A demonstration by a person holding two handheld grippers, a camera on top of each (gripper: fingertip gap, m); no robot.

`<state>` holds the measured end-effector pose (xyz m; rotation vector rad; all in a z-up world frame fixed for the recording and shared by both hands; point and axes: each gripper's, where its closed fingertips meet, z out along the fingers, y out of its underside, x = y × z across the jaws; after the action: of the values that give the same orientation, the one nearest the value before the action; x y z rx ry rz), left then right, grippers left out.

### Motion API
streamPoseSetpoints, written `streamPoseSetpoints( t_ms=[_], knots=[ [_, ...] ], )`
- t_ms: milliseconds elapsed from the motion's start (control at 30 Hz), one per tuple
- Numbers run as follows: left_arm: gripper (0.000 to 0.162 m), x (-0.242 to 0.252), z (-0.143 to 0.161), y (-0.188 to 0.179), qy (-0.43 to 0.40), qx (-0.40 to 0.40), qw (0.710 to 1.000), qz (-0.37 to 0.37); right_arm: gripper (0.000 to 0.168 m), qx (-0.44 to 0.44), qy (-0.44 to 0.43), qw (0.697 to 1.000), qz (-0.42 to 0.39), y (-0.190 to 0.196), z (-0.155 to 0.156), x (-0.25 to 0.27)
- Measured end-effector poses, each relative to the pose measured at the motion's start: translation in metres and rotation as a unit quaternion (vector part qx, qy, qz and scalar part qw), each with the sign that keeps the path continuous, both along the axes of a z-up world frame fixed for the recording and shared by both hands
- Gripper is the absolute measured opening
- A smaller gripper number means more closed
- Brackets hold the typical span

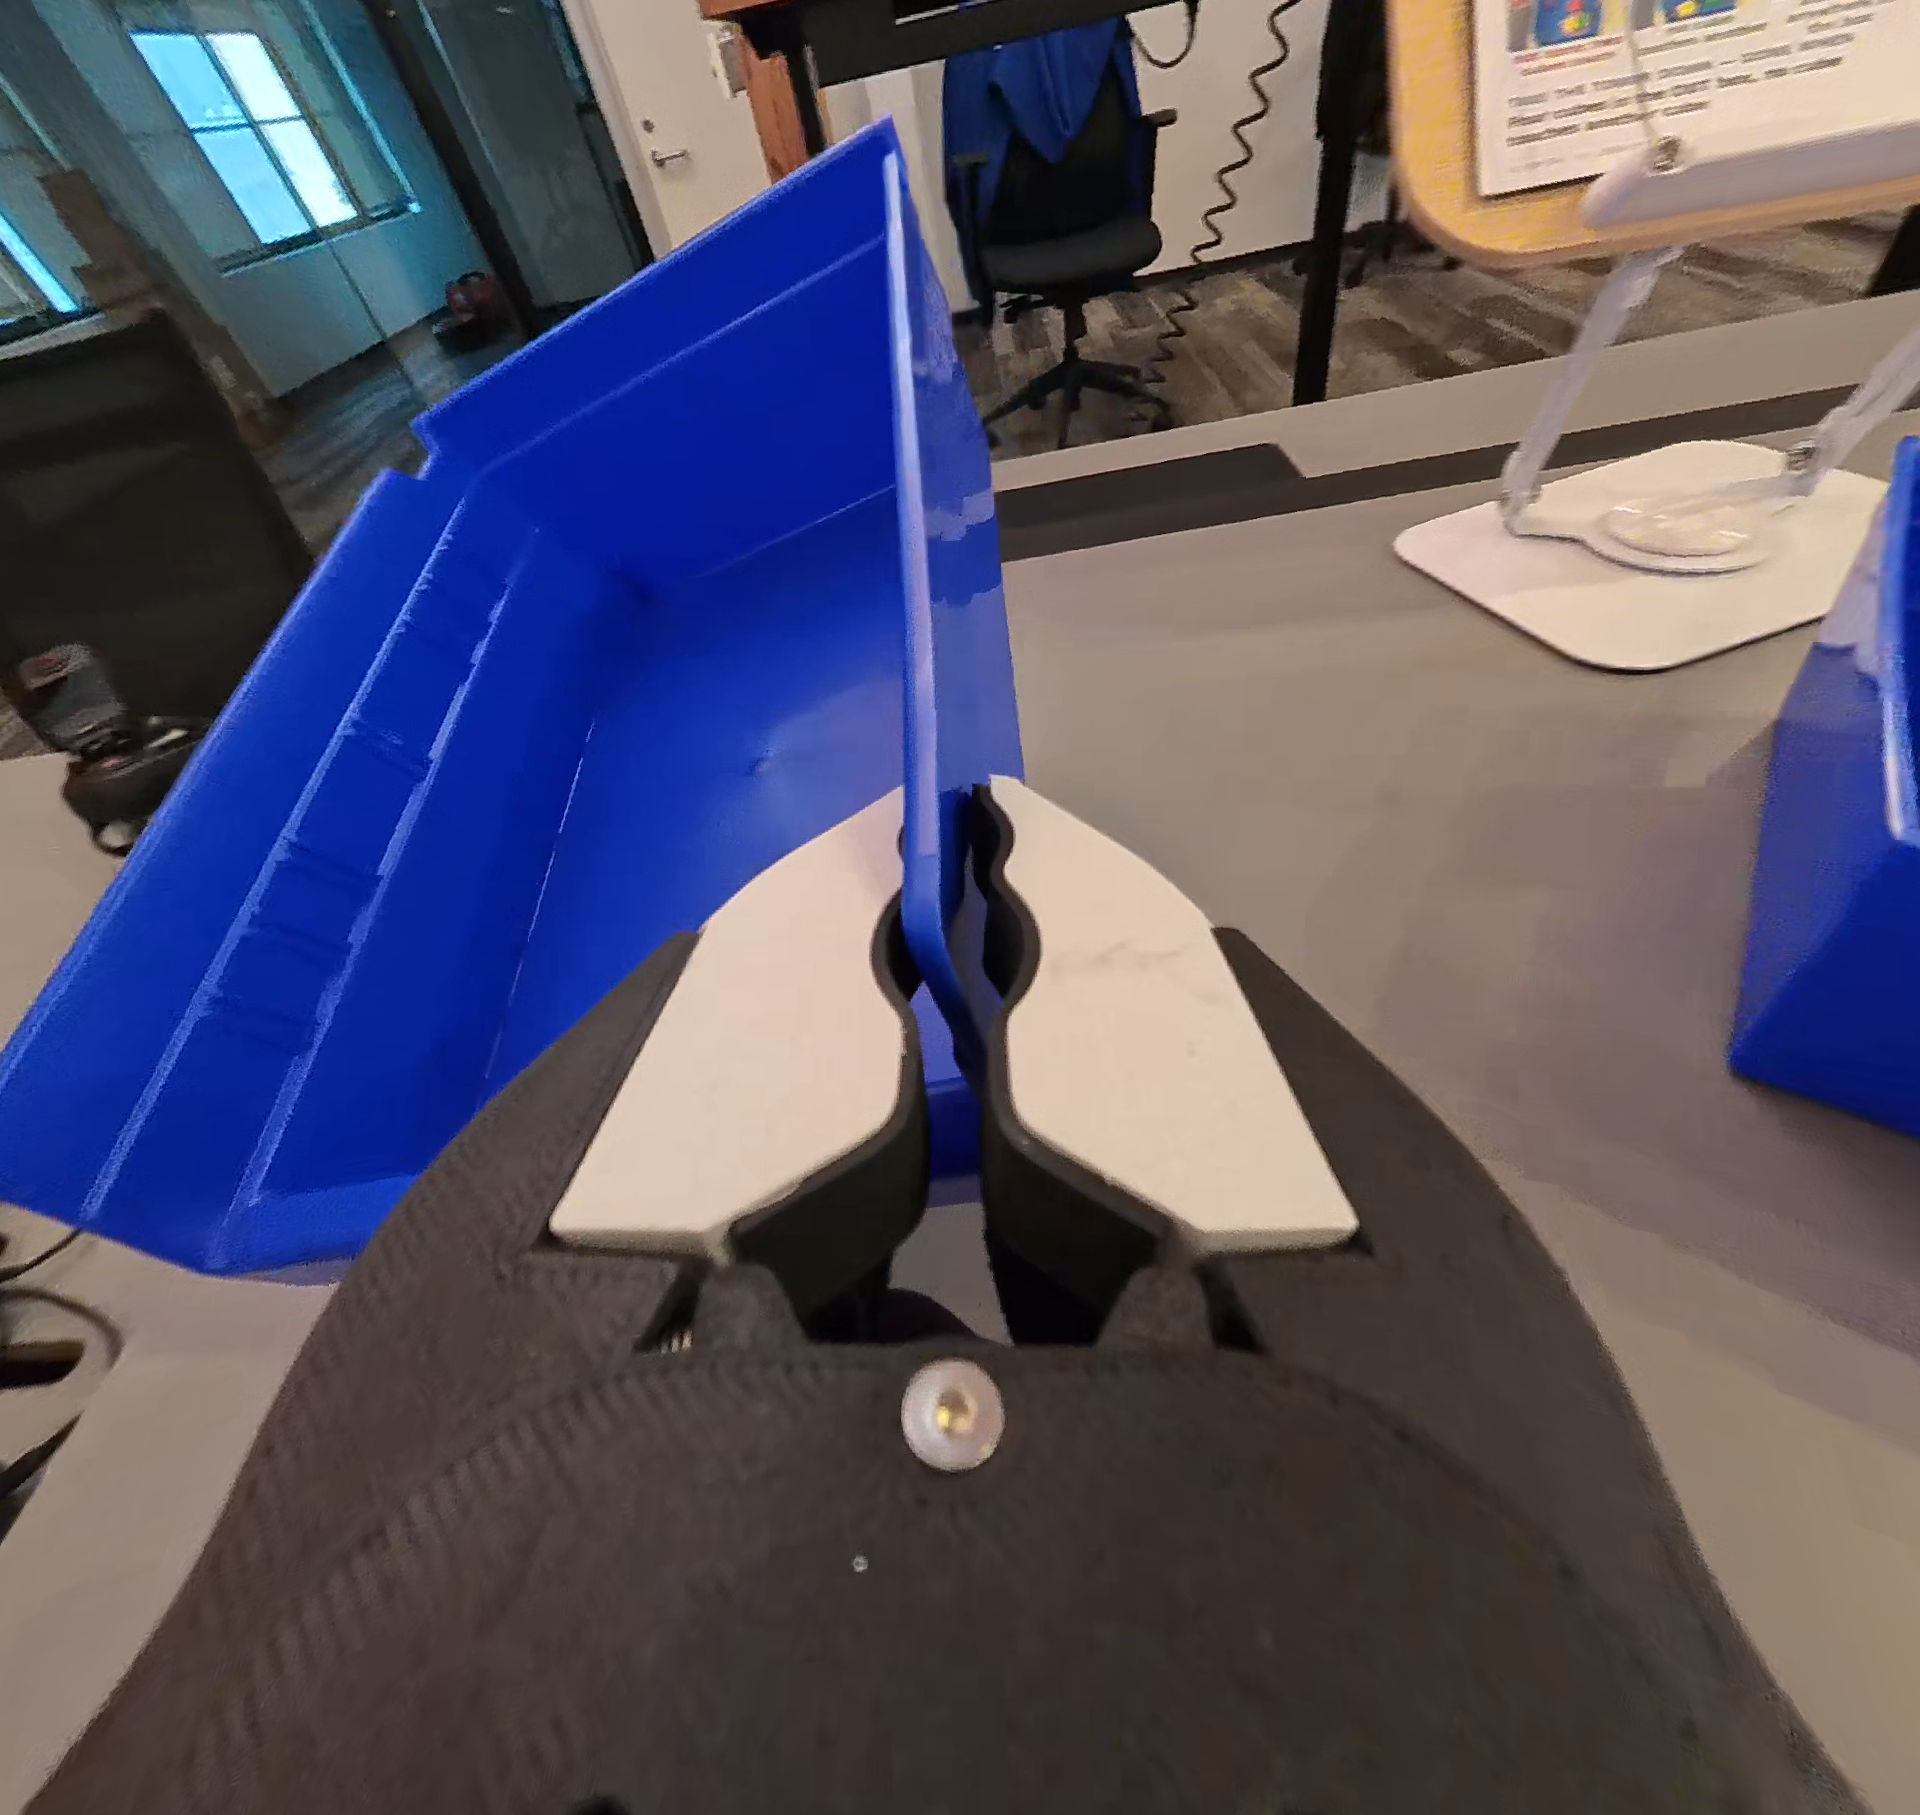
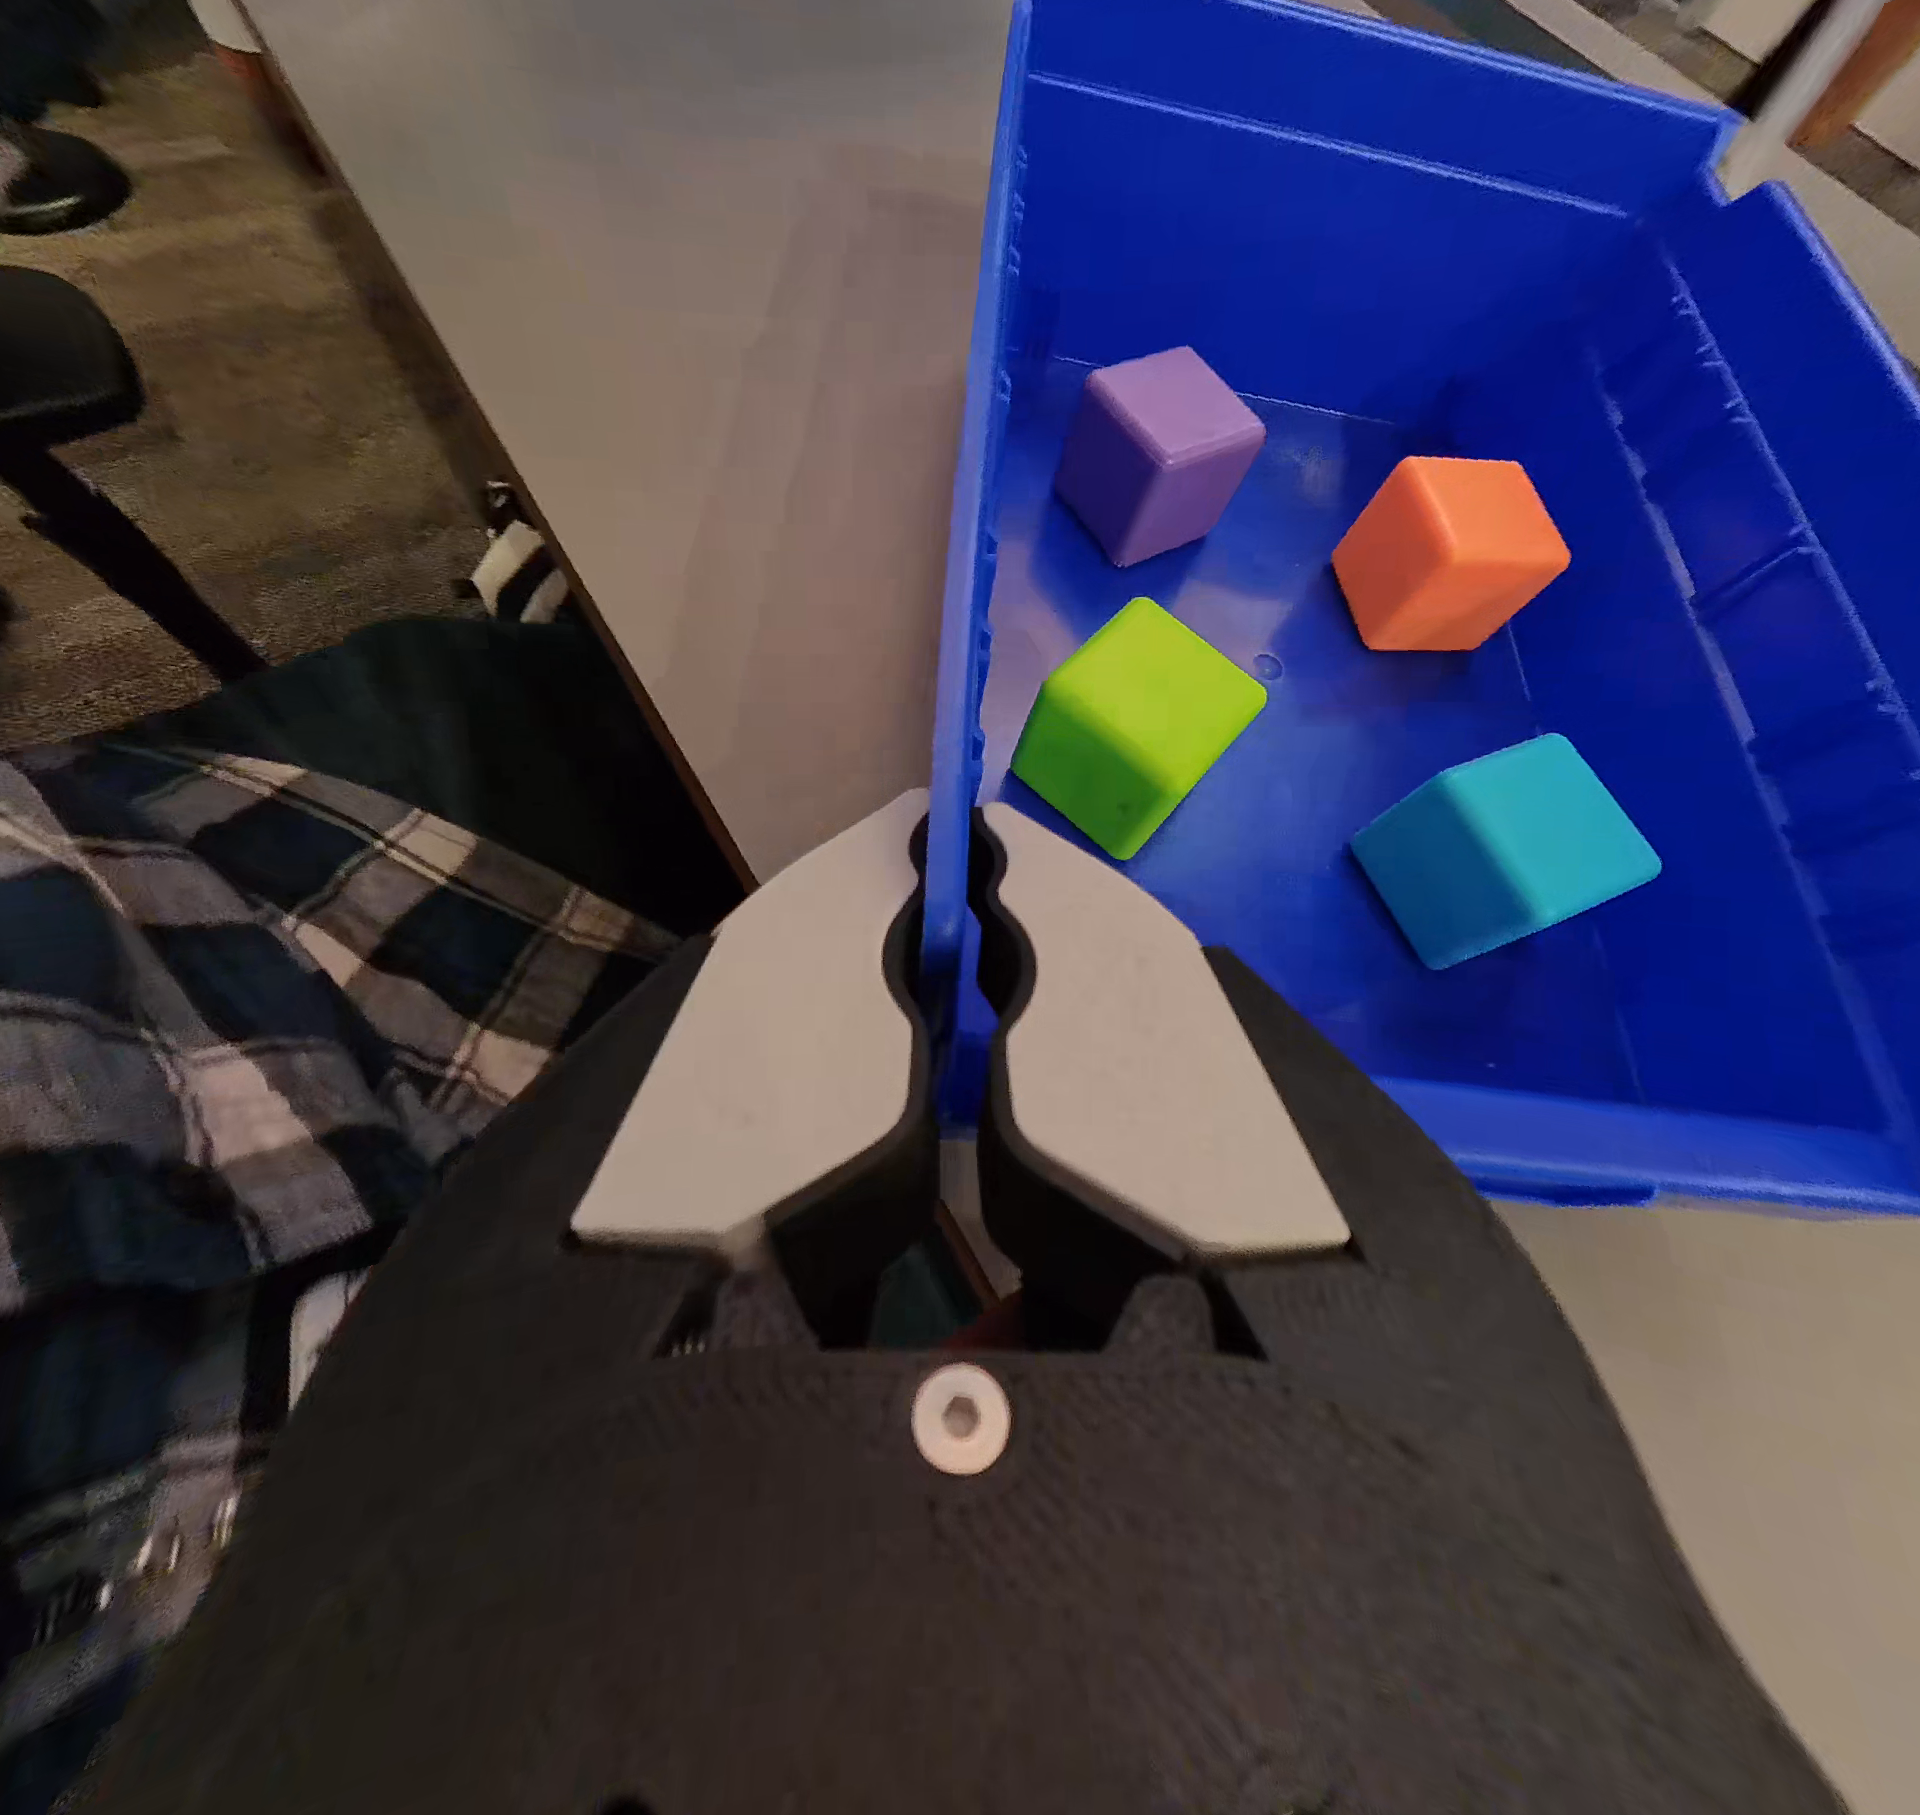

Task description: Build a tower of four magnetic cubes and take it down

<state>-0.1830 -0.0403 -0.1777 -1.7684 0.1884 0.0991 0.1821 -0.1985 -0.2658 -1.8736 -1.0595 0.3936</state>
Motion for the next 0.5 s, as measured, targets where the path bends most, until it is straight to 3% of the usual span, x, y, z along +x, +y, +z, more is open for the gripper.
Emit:
streamPoseSetpoints(
  t_ms=[167,500],
  knots=[
    [0.005,-0.041,0.0,-0.008,0.004,0.006,0.999,0.046,0.004,-0.001,0.007,0.999,0.05,0.02,0.0,-0.063],
    [0.005,-0.08,0.001,-0.014,-0.011,0.021,0.997,0.067,0.005,0.008,0.014,0.997,0.082,0.106,-0.002,-0.186]
  ],
)
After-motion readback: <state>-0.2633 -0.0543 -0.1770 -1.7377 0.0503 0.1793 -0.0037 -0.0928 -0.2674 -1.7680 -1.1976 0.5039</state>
